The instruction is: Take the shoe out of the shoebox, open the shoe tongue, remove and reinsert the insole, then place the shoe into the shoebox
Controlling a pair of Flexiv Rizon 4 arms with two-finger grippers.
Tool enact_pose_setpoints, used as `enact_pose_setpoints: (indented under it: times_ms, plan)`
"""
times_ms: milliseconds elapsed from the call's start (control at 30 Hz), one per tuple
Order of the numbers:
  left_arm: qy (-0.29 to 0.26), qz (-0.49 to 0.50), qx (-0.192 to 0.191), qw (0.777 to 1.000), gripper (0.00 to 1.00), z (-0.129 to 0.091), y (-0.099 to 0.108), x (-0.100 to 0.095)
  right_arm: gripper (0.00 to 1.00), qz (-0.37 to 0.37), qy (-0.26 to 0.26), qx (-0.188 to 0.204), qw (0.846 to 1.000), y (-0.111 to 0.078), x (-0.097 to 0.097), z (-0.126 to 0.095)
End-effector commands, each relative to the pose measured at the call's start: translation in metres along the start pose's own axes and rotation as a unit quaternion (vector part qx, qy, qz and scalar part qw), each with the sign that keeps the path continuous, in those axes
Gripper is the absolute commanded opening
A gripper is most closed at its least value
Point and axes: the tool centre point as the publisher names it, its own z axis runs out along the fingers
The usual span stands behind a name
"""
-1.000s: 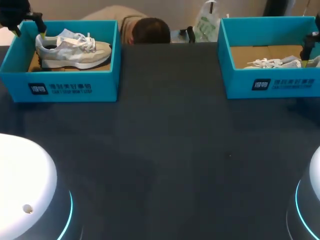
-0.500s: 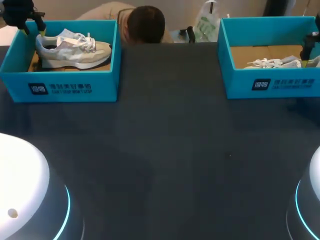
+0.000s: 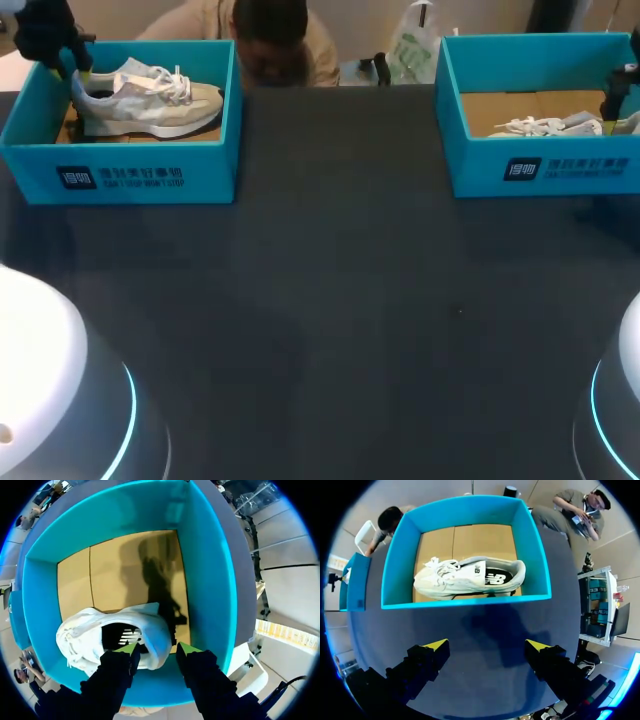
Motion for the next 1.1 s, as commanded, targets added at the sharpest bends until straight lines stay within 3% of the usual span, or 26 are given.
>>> enact_pose_setpoints:
  times_ms: [33,333,633,867,967,1100]
  plan:
    - [-0.004,-0.002,0.009,1.000,0.47,0.008,0.004,0.004,1.00,0.000,0.000,-0.001,1.000,-0.001,0.000,0.000]
    - [-0.005,-0.006,0.031,1.000,0.48,0.021,0.000,0.007,1.00,0.000,0.000,-0.001,1.000,-0.001,0.000,0.000]
    - [-0.009,0.002,0.034,0.999,0.61,0.022,0.002,0.008,1.00,0.000,0.000,-0.001,1.000,-0.001,0.000,0.000]
    - [-0.007,-0.001,0.049,0.999,0.66,0.039,0.008,0.010,1.00,0.000,0.000,-0.001,1.000,-0.001,0.000,0.000]
    - [-0.009,0.001,0.051,0.999,0.73,0.043,0.008,0.010,1.00,0.000,0.000,-0.001,1.000,-0.001,0.000,0.000]
    - [-0.011,0.002,0.053,0.999,0.69,0.047,0.008,0.012,1.00,0.000,0.000,-0.001,1.000,-0.001,0.000,0.000]
